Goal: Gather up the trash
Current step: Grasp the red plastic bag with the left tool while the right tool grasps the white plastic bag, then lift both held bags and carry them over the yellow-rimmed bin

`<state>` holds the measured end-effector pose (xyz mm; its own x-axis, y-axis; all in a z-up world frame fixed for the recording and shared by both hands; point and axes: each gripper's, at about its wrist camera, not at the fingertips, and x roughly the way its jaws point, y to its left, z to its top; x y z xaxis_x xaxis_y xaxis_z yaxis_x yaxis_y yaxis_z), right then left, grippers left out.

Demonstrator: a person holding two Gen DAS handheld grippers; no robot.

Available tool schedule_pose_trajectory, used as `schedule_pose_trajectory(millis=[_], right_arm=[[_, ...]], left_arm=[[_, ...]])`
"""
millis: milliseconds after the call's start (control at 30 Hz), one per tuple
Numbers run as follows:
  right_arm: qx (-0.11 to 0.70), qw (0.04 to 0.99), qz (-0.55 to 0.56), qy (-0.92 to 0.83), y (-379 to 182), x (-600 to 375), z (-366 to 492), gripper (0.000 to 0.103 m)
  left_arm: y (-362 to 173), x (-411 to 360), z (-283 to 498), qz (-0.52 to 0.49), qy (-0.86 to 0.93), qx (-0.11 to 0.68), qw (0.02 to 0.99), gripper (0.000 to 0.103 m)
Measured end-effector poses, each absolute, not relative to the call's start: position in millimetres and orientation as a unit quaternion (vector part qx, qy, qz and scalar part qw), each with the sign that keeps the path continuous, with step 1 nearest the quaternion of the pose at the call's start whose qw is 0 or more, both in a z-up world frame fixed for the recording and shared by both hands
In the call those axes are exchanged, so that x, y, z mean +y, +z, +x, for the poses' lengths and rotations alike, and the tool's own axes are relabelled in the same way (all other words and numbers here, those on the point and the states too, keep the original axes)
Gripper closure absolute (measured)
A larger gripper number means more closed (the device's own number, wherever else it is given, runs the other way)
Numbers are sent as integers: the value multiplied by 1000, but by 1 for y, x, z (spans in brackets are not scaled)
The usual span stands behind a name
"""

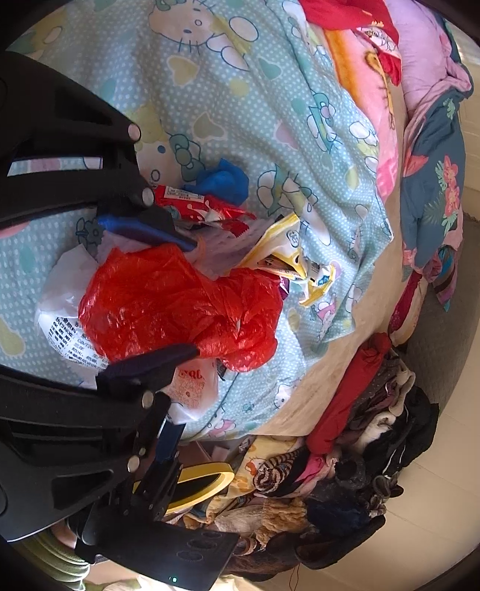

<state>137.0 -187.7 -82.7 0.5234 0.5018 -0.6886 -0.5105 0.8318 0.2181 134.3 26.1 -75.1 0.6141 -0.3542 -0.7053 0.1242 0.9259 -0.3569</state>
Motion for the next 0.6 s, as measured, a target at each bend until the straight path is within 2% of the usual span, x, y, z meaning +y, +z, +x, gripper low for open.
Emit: schedule_pose_trajectory(millis=[33,67,100,200,600], right_arm=[[391,874,-4,289,-82,-189,136,74],[389,875,-1,288,-82,-191,135,76],[385,877,1,288,-80,-193,134,85],[374,881,11,291,-75,-199,130,85],[317,901,27,297,-33,-216,112,86]], left_arm=[[-76,26,134,-139,-135,419,887,70],[-76,26,134,-141,-135,419,887,77],[-76,27,133,-141,-135,418,887,84],[-70,27,130,-148,-144,406,890,94],[-3,27,113,-159,-155,309,925,96]])
